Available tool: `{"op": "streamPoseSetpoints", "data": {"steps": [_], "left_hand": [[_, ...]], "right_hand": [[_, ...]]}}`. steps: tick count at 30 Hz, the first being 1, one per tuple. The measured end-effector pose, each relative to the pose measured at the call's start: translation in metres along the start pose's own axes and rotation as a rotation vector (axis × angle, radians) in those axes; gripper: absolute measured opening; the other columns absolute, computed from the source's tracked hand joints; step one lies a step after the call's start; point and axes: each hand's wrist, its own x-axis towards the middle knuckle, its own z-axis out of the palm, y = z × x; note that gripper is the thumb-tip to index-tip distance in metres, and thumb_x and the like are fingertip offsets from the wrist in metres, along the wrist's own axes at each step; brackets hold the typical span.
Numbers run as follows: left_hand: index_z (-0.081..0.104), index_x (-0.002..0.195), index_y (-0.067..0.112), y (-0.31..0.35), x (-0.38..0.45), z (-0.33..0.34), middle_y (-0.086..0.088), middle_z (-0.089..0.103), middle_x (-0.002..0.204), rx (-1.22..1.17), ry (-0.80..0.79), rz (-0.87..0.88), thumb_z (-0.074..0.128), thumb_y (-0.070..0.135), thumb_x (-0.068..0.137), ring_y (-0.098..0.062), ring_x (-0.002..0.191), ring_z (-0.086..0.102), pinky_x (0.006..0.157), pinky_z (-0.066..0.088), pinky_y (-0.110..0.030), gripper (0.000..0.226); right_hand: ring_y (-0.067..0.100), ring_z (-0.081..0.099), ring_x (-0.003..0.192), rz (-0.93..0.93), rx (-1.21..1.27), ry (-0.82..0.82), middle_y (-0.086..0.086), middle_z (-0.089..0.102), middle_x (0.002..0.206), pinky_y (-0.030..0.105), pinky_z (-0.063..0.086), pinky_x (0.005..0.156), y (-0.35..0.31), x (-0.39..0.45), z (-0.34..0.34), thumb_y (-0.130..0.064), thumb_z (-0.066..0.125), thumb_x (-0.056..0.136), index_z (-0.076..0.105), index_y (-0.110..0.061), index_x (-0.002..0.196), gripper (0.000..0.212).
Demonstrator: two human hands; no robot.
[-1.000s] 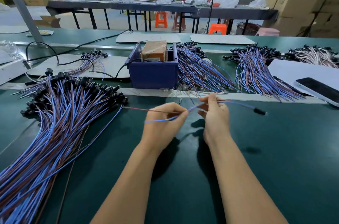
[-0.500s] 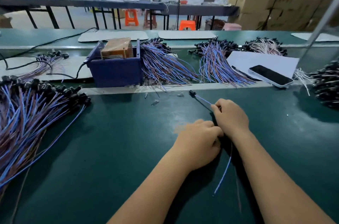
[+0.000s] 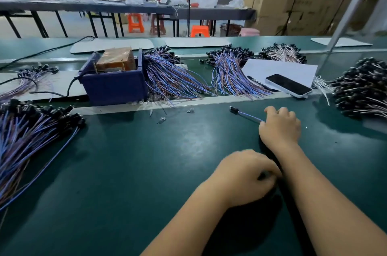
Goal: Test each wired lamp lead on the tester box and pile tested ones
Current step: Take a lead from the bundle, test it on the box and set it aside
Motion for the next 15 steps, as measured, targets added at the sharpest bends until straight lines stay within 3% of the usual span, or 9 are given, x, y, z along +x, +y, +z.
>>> {"op": "streamPoseSetpoints", "data": {"steps": [4, 8, 11, 13, 15], "left_hand": [[0.073, 0.099, 0.021, -0.029, -0.019, -0.045, 0.004, 0.073, 0.095, -0.083, 0.325, -0.312, 0.057, 0.012, 0.090, -0.015, 0.089, 0.063, 0.085, 0.050, -0.035, 0.021], [0.071, 0.093, 0.027, -0.070, -0.049, -0.090, 0.005, 0.069, 0.084, 0.059, 0.528, -0.605, 0.052, 0.015, 0.091, -0.021, 0.084, 0.063, 0.079, 0.052, -0.037, 0.023], [0.068, 0.092, 0.027, -0.096, -0.074, -0.115, 0.008, 0.064, 0.083, 0.129, 0.611, -0.756, 0.050, 0.016, 0.091, -0.019, 0.086, 0.061, 0.075, 0.049, -0.034, 0.022], [0.067, 0.095, 0.026, -0.110, -0.087, -0.132, 0.007, 0.066, 0.090, 0.166, 0.644, -0.819, 0.048, 0.017, 0.092, -0.017, 0.087, 0.061, 0.072, 0.045, -0.032, 0.022], [0.070, 0.096, 0.023, -0.120, -0.100, -0.149, 0.007, 0.066, 0.102, 0.279, 0.708, -0.849, 0.050, 0.016, 0.091, -0.018, 0.094, 0.060, 0.075, 0.044, -0.031, 0.022]], "right_hand": [[0.034, 0.047, 0.108, -0.186, 0.223, 0.066, 0.013, 0.056, 0.115, 0.038, 0.034, 0.089, -0.055, -0.013, -0.004, -0.018, 0.055, 0.090, 0.063, -0.019, 0.119, 0.030], [0.021, 0.057, 0.093, -0.497, 0.563, -0.241, -0.003, 0.065, 0.091, 0.033, 0.044, 0.078, -0.132, -0.038, -0.001, -0.021, 0.059, 0.090, 0.071, -0.023, 0.096, 0.013], [0.010, 0.054, 0.078, -0.573, 0.715, -0.400, -0.015, 0.058, 0.073, 0.029, 0.043, 0.073, -0.178, -0.050, 0.001, -0.020, 0.060, 0.088, 0.072, -0.026, 0.088, 0.014], [0.015, 0.057, 0.088, -0.563, 0.705, -0.433, -0.010, 0.060, 0.083, 0.034, 0.047, 0.082, -0.201, -0.050, 0.005, -0.023, 0.059, 0.089, 0.073, -0.024, 0.090, 0.014], [0.024, 0.053, 0.108, -0.496, 0.592, -0.384, 0.002, 0.060, 0.105, 0.037, 0.043, 0.096, -0.219, -0.048, 0.008, -0.029, 0.057, 0.091, 0.072, -0.026, 0.103, 0.020]]}}
